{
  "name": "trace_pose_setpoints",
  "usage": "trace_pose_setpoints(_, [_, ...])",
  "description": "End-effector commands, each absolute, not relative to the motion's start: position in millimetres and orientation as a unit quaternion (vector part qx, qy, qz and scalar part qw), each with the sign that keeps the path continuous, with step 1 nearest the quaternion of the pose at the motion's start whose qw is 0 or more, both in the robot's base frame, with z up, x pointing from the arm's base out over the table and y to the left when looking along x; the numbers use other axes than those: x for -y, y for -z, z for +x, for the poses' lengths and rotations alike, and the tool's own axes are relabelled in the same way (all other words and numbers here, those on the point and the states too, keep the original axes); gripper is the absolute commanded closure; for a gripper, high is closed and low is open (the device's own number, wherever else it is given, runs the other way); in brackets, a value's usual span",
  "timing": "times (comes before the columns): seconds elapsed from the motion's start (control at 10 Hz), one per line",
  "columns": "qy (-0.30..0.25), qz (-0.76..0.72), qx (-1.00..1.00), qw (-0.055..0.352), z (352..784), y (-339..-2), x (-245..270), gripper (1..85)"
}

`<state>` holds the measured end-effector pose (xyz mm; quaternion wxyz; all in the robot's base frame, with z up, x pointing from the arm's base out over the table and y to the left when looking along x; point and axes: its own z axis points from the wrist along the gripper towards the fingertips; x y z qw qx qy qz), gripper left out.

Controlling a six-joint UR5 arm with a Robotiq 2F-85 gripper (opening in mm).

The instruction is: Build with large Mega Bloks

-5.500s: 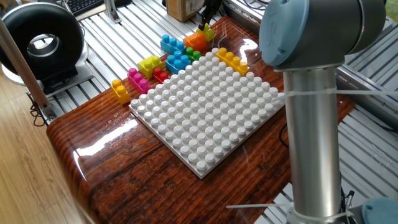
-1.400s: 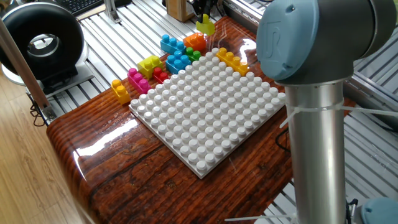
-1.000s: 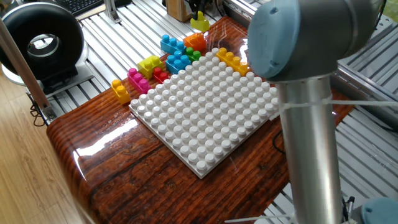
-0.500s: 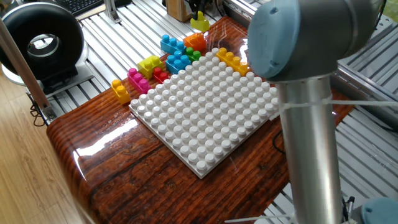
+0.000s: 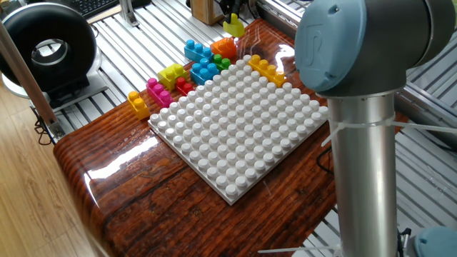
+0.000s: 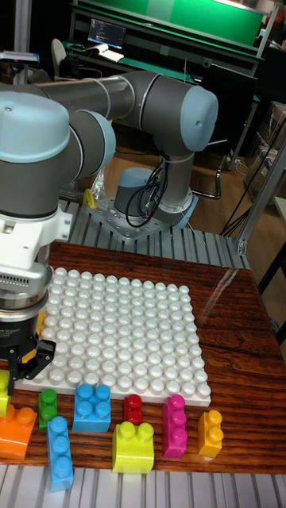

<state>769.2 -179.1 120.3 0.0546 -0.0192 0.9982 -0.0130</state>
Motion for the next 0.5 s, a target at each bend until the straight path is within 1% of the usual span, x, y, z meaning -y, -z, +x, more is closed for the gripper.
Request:
trace_pose_setpoints(0.0, [0.007, -0.02, -0.998, 0.057, 769.8, -121.5, 176.9, 84.7])
trace_pose_setpoints(0.4, [0.008, -0.023, -0.998, 0.057, 773.9, -115.3, 180.9, 84.7])
